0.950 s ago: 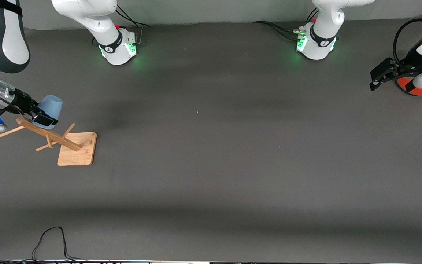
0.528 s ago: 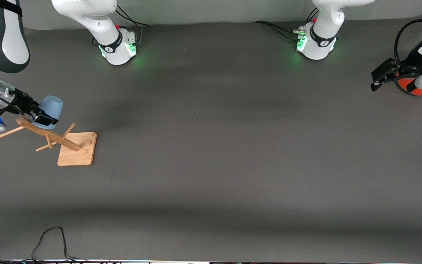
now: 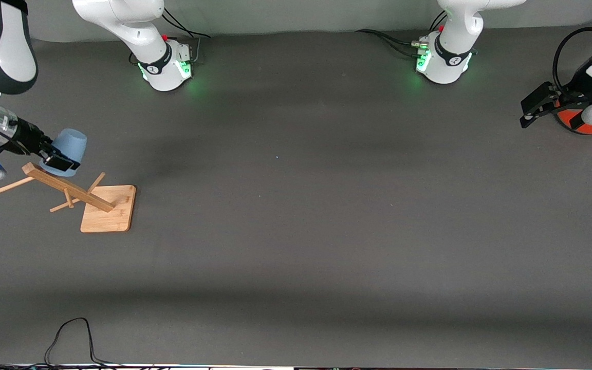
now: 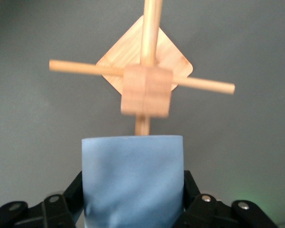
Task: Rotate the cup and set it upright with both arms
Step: 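Lift the blue cup away from the mug tree with the right gripper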
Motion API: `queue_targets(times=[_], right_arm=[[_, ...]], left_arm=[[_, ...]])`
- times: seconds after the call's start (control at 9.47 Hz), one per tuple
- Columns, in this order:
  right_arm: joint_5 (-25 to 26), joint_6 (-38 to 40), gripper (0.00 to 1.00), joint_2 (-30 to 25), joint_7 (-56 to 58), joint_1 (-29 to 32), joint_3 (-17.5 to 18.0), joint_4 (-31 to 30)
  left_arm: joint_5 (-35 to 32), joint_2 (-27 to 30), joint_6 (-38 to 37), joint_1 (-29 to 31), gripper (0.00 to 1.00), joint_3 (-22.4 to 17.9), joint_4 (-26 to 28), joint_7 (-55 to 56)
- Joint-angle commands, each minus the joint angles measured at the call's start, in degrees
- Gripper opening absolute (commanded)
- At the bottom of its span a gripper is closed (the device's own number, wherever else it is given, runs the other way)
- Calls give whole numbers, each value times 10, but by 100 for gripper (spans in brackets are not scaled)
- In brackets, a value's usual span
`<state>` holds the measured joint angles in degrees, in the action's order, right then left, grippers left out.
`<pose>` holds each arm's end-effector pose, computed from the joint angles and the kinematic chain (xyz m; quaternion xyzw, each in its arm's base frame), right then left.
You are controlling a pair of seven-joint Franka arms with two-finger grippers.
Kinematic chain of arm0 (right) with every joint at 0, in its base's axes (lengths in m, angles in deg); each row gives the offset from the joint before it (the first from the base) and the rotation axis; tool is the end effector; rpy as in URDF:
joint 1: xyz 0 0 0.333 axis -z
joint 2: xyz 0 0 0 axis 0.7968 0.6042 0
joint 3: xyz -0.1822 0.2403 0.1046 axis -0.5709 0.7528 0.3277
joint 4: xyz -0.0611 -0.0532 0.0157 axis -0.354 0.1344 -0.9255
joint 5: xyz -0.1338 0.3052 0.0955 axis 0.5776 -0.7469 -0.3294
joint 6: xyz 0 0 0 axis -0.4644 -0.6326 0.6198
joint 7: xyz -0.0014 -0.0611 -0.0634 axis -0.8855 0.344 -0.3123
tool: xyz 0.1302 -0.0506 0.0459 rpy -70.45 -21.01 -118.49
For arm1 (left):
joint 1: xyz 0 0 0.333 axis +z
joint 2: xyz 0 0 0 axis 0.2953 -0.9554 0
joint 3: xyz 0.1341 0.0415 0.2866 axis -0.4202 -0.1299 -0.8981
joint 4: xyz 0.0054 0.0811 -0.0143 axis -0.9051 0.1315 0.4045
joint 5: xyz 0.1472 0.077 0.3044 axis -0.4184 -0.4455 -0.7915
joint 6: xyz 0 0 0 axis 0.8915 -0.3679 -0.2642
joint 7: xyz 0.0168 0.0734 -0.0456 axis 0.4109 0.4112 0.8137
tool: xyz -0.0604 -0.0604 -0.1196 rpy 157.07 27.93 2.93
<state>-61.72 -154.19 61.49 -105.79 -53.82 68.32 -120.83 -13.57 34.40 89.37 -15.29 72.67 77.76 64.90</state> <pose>0.4393 -0.0700 0.4554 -0.9267 0.3711 0.0583 0.0128 0.4647 -0.0410 0.6089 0.9994 -0.0203 0.0263 0.0135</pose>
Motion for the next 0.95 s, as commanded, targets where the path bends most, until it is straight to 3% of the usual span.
queue_targets(times=[0.0,0.42,0.84], right_arm=[[-6,39,55,-48,-66,-39,-1,-5],[-6,98,55,-102,-238,-144,-1,-6],[-9,66,55,-63,-526,-320,-1,19]], left_arm=[[4,-3,-6,-2,100,-1,-10,0],[5,-3,-6,-1,100,-2,-9,0],[5,-3,-6,1,100,-2,-8,0]])
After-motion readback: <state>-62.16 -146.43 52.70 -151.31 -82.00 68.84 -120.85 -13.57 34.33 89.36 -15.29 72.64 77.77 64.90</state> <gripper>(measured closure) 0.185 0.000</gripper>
